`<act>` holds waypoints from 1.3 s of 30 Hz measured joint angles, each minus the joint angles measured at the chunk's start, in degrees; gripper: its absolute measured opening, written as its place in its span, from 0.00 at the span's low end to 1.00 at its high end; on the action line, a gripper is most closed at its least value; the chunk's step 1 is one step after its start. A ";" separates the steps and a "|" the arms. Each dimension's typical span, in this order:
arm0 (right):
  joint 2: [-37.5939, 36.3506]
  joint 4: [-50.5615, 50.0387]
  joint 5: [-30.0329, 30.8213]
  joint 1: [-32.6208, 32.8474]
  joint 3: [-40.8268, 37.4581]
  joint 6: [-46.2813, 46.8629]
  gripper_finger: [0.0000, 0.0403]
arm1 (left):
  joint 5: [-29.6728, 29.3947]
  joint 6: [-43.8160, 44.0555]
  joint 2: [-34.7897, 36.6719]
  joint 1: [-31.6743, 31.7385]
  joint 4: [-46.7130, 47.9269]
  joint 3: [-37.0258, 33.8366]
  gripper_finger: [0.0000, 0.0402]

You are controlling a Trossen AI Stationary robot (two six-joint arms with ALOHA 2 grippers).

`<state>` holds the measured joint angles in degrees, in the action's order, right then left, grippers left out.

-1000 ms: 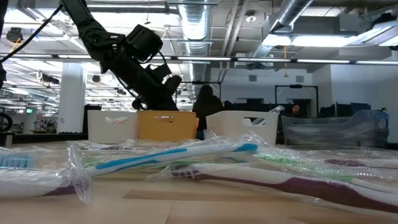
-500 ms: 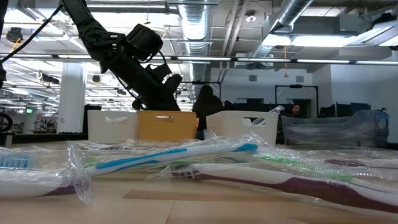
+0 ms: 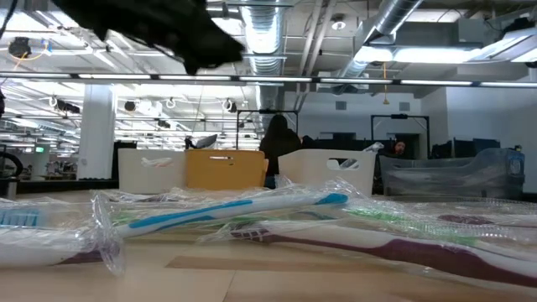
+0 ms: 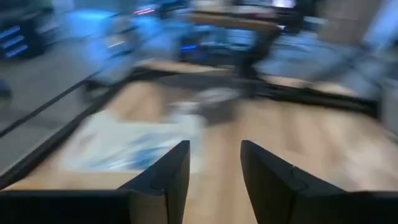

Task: Pick & Place Toothbrushes
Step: Put the white orange toothbrush into the left white bin

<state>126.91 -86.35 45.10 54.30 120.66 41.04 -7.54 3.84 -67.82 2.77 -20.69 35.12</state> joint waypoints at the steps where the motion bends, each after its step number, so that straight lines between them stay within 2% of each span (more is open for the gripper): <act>1: 0.00 0.02 0.00 0.07 0.00 0.39 0.19 | 1.00 -2.18 1.69 -2.56 0.23 -1.12 0.33; 4: 0.00 0.08 0.00 0.17 0.00 1.02 0.19 | 3.04 -6.58 5.30 -9.75 1.52 -5.04 0.33; 7: 0.00 0.52 -0.01 0.17 -0.01 1.02 0.19 | 2.92 -6.61 6.63 -14.72 1.73 -8.62 0.34; 13: 0.00 1.29 -0.02 -0.09 -0.02 0.70 0.19 | 2.87 -6.44 5.87 -19.90 1.50 -13.35 0.34; 22: 0.00 1.17 -0.02 -0.44 -0.02 0.47 0.19 | 2.67 -6.41 4.18 -21.60 1.27 -17.36 0.36; 34: 0.00 1.33 -0.02 -0.44 -0.02 0.50 0.19 | 2.66 -3.04 3.57 -21.60 0.43 -17.40 0.40; 39: 0.00 1.33 -0.02 -0.44 -0.02 0.50 0.19 | 6.38 0.02 3.57 -21.60 0.45 -17.40 0.40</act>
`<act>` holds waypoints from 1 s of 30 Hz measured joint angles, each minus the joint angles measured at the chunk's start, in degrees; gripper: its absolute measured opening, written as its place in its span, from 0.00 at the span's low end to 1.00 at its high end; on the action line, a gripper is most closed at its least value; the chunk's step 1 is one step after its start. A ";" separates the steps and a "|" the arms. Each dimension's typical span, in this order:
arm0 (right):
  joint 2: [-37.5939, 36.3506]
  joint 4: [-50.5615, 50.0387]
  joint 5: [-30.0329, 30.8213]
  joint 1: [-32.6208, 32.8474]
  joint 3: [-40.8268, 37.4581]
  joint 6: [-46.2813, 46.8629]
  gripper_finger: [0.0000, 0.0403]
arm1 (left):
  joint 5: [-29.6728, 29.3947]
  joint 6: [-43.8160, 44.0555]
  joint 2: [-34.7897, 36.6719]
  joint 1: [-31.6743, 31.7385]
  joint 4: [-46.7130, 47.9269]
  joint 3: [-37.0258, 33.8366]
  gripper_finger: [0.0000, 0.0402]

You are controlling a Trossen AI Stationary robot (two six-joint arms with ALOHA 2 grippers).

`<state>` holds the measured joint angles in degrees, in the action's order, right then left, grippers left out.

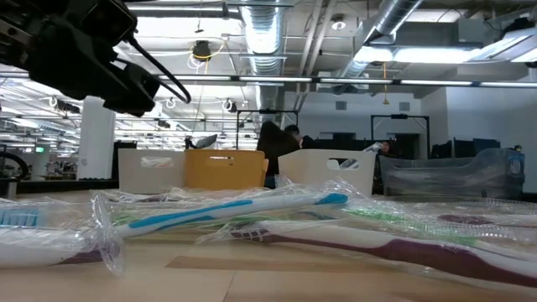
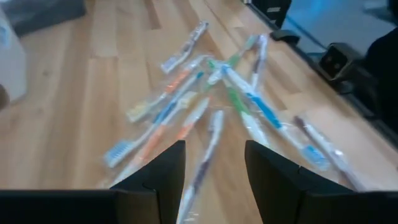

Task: Pick & Place Toothbrushes
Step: Put the white orange toothbrush into the left white bin

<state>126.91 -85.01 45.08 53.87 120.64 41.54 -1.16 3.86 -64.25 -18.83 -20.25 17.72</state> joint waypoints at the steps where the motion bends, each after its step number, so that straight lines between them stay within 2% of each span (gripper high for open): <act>1: 0.00 0.00 0.00 0.00 0.00 0.00 0.19 | 0.69 1.08 0.00 -0.10 0.00 0.00 0.40; 6: 0.00 0.00 0.00 0.00 0.00 -0.04 0.19 | 1.19 4.02 0.00 -3.24 0.14 0.00 0.40; 11: 0.00 0.00 0.00 0.00 0.00 -0.36 0.19 | -0.54 13.62 0.00 -6.00 0.18 0.02 0.39; 17: 0.00 0.13 0.00 0.00 0.00 -1.31 0.19 | -4.03 14.32 -1.15 -9.64 0.65 0.07 0.37; 24: 0.00 -0.09 0.00 -0.04 0.00 -1.76 0.19 | -7.54 15.31 -8.15 -14.21 -0.76 0.07 0.36; 30: 0.00 0.00 0.31 -0.10 0.00 -2.99 0.19 | -8.59 16.38 -13.25 -14.51 -1.19 0.07 0.36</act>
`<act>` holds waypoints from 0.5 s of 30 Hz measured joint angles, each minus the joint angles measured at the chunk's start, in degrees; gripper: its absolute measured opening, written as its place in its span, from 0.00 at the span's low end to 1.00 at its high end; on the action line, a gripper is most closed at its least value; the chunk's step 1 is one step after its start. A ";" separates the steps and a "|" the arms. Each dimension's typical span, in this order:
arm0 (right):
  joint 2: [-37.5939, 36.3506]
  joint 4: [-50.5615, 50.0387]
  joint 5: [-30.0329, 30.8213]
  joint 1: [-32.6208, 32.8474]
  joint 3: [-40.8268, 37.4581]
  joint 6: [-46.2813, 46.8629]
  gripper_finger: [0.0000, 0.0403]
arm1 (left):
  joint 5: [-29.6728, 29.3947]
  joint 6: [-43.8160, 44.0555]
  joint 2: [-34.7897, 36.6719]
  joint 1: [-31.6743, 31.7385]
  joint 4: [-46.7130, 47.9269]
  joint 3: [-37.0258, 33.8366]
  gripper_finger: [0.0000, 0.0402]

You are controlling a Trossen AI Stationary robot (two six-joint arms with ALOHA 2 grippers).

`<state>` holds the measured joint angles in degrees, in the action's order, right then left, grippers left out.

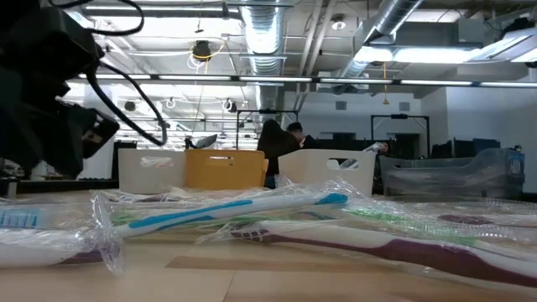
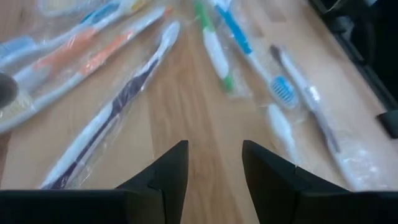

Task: Pick & Place Toothbrushes
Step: Put the white orange toothbrush into the left white bin

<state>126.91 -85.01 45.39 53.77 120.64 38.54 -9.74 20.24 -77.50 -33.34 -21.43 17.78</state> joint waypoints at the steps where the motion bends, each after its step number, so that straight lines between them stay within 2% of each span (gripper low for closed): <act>1: 0.00 0.00 0.00 -0.05 0.00 -0.01 0.19 | -0.03 0.04 -0.38 0.01 -0.06 0.00 0.36; 15: -0.01 0.01 0.14 -0.69 0.00 -1.06 0.19 | -1.52 -2.20 -0.78 0.02 -2.27 0.02 0.36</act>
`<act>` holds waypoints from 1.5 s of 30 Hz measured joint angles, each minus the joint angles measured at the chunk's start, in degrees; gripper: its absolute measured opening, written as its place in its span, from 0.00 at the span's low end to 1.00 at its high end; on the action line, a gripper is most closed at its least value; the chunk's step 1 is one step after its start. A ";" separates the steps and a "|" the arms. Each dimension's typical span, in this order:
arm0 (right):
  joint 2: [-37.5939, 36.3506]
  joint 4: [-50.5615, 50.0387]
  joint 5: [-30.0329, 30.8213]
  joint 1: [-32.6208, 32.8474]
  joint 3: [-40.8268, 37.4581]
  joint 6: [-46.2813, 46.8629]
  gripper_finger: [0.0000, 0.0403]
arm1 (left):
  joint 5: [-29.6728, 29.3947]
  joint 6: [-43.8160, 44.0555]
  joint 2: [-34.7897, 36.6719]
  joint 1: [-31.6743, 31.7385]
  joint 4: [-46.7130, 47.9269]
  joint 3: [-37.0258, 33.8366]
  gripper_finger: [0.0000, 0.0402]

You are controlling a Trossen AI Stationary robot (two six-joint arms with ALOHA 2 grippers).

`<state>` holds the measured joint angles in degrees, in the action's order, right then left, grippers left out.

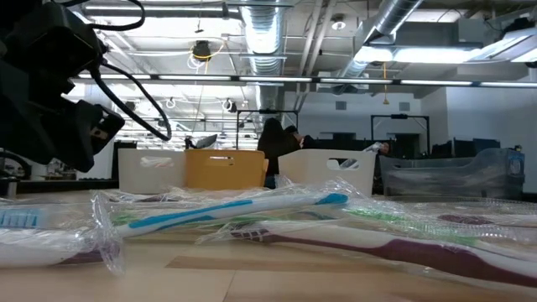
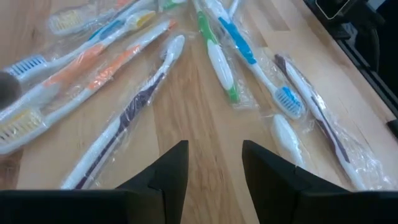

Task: Pick & Place Toothbrushes
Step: Put the white orange toothbrush into the left white bin

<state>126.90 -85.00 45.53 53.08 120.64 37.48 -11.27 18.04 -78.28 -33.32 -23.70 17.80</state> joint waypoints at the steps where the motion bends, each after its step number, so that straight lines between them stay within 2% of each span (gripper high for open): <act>1: -0.01 -0.01 -0.01 0.00 0.00 -0.01 0.19 | -0.03 -0.47 0.00 0.00 0.00 0.00 0.36; 10: -0.01 -0.01 -0.01 0.00 0.00 -0.16 0.19 | 4.22 -1.07 0.00 -0.15 -2.14 0.00 0.37; 18: -0.01 -0.01 -0.01 0.00 0.00 -0.16 0.19 | 4.22 1.03 0.00 -0.14 -3.70 0.00 0.57; 24: -0.01 0.00 -0.01 0.02 0.00 -0.12 0.19 | 4.42 6.39 0.00 -1.35 -5.09 0.00 0.64; 30: -0.01 0.01 -0.01 0.02 0.00 -0.10 0.19 | 4.49 6.33 0.00 -3.63 -11.76 0.00 0.65; 38: -0.01 0.05 -0.01 0.02 0.00 -0.07 0.19 | -2.15 3.31 0.00 -6.59 -12.09 0.00 0.61; 45: -0.01 0.10 -0.01 0.02 0.00 -0.05 0.19 | -2.47 4.73 -2.13 -7.50 -12.40 0.04 0.58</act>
<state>126.89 -84.90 45.52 53.10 120.64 37.43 -13.73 22.77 -80.41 -40.82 -36.11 17.85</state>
